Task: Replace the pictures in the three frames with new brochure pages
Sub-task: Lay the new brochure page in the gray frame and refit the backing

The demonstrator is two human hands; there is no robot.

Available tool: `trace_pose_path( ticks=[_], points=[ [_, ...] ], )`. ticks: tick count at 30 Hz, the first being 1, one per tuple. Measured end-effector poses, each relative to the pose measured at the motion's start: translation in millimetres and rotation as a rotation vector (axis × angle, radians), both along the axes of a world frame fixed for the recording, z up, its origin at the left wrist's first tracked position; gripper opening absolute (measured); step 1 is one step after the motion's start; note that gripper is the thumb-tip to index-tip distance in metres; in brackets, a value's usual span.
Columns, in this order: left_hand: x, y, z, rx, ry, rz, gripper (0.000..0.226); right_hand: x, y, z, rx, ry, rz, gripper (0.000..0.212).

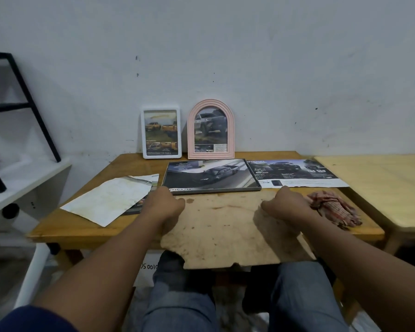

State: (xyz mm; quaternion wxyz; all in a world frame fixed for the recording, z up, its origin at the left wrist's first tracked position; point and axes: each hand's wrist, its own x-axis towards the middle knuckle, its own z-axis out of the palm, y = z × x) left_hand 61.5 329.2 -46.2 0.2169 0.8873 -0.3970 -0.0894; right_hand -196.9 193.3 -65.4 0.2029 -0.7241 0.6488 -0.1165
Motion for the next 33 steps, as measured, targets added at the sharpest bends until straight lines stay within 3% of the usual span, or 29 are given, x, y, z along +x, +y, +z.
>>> trace_pose_path(
  ticks=[2,7,10,13,29,33],
  points=[
    [5.4,2.4,-2.0,-0.072,0.047,0.020,0.025,-2.0,1.5,1.7,-0.037,-0.059,-0.044,0.080],
    [10.4,2.1,5.4,-0.304,0.134,0.007,0.016,6.5,-1.6,22.6,-0.179,-0.160,-0.076,0.062],
    [15.2,-7.5,17.1,-0.388,0.155,0.002,0.023,19.9,-11.2,41.2,-0.227,-0.199,-0.036,0.056],
    [26.9,-26.0,22.1,-0.432,0.184,-0.011,0.045,38.9,-24.0,56.2,-0.254,-0.184,0.034,0.052],
    [101.6,-151.3,-19.3,-0.316,0.189,-0.113,0.058,122.8,-134.6,16.2,-0.189,-0.147,0.114,0.034],
    [98.8,-155.4,-37.3,-0.304,0.128,-0.122,0.059,127.8,-134.2,-2.0,-0.281,-0.150,0.112,0.036]
  ],
)
